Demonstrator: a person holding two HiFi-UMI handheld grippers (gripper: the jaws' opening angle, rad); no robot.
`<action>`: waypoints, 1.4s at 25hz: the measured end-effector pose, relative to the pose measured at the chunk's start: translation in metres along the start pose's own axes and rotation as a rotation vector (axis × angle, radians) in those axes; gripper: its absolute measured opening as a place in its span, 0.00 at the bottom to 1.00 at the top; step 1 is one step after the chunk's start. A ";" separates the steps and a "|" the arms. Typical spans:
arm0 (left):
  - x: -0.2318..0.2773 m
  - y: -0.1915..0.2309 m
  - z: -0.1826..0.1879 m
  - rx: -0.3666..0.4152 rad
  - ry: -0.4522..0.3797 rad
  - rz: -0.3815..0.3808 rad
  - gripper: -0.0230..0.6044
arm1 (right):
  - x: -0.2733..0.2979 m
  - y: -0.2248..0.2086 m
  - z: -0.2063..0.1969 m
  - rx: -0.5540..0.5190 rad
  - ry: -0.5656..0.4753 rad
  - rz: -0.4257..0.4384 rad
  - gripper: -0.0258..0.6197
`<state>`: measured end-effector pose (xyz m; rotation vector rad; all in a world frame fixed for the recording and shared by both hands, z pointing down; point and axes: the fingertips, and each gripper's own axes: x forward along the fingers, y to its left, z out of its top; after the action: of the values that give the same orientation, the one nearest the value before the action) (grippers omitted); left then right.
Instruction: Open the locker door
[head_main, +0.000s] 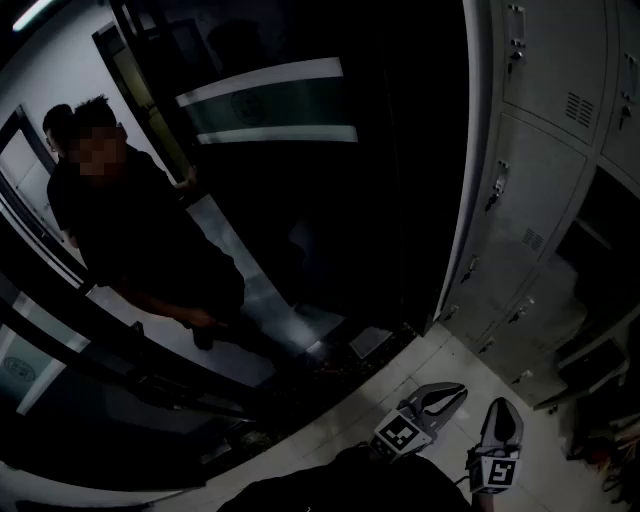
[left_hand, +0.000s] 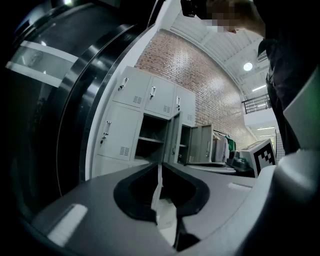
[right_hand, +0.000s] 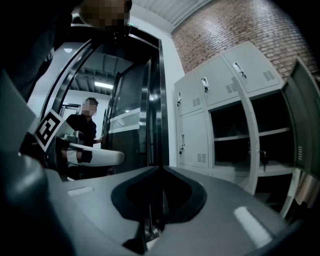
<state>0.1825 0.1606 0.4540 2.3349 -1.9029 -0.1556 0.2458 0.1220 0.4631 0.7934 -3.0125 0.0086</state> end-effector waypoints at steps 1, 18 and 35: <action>0.008 0.016 0.007 -0.002 -0.012 0.011 0.11 | 0.019 -0.006 0.005 -0.007 -0.005 0.002 0.04; 0.213 0.204 0.042 -0.070 -0.014 0.254 0.11 | 0.363 -0.154 0.072 -0.045 -0.095 0.155 0.12; 0.283 0.342 0.061 -0.092 -0.014 0.254 0.11 | 0.531 -0.162 0.086 -0.030 -0.061 0.098 0.13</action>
<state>-0.1003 -0.1863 0.4493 2.0179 -2.1285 -0.2293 -0.1380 -0.2816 0.3910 0.6555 -3.0980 -0.0602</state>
